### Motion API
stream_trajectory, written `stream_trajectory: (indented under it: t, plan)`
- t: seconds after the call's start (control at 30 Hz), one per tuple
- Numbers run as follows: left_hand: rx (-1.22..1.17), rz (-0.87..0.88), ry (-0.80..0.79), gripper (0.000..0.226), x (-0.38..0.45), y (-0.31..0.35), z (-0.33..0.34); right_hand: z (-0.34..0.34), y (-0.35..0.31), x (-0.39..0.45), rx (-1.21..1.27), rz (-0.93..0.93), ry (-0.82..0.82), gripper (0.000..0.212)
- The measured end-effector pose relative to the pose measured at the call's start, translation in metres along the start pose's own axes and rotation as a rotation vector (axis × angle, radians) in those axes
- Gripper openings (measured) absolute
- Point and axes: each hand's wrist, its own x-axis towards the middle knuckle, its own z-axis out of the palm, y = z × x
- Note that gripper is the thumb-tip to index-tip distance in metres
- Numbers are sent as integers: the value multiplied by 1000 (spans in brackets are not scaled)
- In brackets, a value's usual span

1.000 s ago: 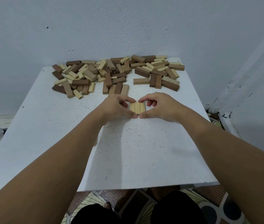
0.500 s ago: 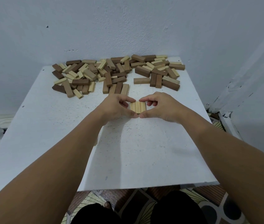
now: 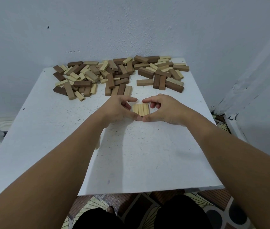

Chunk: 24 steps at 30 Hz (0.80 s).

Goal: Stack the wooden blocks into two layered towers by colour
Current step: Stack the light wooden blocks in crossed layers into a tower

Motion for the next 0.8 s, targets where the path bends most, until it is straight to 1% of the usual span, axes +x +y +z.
stream_trajectory:
  t: [0.03,0.07,0.1,0.17,0.2,0.23,0.27,0.3,0.37,0.43,0.47,0.53,0.6,0.63,0.73,0.8]
  plan:
    - [-19,5,-6,78,-1,-1,0,-1,0,-1,23,-6,-6,80]
    - [-56,16,6,77,-1,-2,-1,-1,0,-3,64,-19,0,77]
    - [-110,34,44,71,-1,-4,0,0,1,-3,126,-40,31,68]
    - [-244,65,195,48,-4,-6,7,5,3,-4,305,-64,166,47]
    - [-306,83,281,35,-6,-5,12,8,2,-4,419,-65,232,45]
    - [-373,102,350,24,-8,-2,18,12,2,-3,552,-65,276,48]
    - [-457,120,391,18,-10,1,25,17,-1,-2,693,-64,305,53]
    - [-556,129,408,22,-12,5,33,23,-6,-2,822,-71,322,57]
    - [-740,130,398,46,-14,13,47,33,-16,-2,990,-74,343,70]
    - [-821,134,399,69,-15,17,58,42,-22,-1,1044,-56,353,78]
    - [-836,142,410,74,-16,17,62,46,-23,-1,1051,-45,353,80]
    - [-853,161,450,76,-18,18,67,49,-24,0,1057,-31,354,77]
    - [-850,187,493,75,-20,15,71,51,-25,0,1055,-37,344,67]
    - [-846,202,502,74,-21,14,73,51,-25,0,1054,-46,332,67]
    - [-851,233,505,73,-23,12,76,53,-27,-3,1050,-62,324,82]
    - [-849,253,524,71,-25,13,76,54,-28,-4,1045,-73,327,83]
